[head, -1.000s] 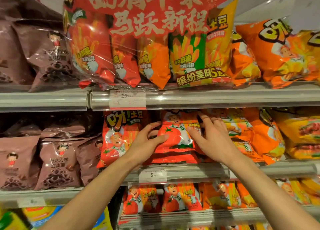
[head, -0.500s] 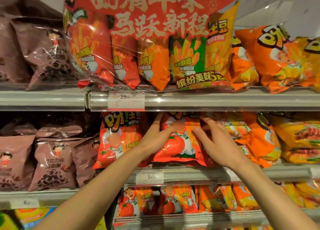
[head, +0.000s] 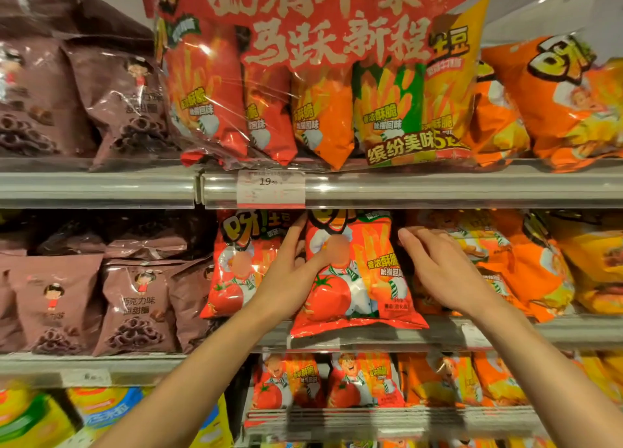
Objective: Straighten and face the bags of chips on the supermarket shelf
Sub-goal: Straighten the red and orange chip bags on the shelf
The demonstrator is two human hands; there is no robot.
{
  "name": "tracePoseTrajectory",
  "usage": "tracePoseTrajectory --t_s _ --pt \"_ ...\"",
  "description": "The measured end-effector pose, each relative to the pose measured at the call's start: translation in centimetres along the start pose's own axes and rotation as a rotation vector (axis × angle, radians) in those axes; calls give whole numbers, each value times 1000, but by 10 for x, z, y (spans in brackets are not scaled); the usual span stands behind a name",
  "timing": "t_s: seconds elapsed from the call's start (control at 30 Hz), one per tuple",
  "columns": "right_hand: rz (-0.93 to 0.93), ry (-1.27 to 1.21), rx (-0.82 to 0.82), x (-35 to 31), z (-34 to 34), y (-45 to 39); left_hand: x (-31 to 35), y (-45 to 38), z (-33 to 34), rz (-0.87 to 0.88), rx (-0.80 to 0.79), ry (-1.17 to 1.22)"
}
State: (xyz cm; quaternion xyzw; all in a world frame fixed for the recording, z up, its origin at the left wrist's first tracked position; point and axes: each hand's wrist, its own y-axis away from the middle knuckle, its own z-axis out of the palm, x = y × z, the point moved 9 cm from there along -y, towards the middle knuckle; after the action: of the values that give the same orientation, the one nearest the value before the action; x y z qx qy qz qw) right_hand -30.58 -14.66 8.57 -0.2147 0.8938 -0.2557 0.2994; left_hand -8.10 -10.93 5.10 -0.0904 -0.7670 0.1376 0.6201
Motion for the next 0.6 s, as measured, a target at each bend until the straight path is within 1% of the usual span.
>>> tracePoseTrajectory --t_s 0.1,0.23,0.37,0.6 --pt "13 -1 -4 1 1 -1 -1 5 -3 -13 -2 35" --pt "18 -33 -41 0 3 -1 1 8 -10 1 13 10" --pt "-9 113 -62 -3 8 2 1 11 -48 39 110 -79" --pt "-69 232 -57 -32 24 2 -5 22 -95 40 150 -124"
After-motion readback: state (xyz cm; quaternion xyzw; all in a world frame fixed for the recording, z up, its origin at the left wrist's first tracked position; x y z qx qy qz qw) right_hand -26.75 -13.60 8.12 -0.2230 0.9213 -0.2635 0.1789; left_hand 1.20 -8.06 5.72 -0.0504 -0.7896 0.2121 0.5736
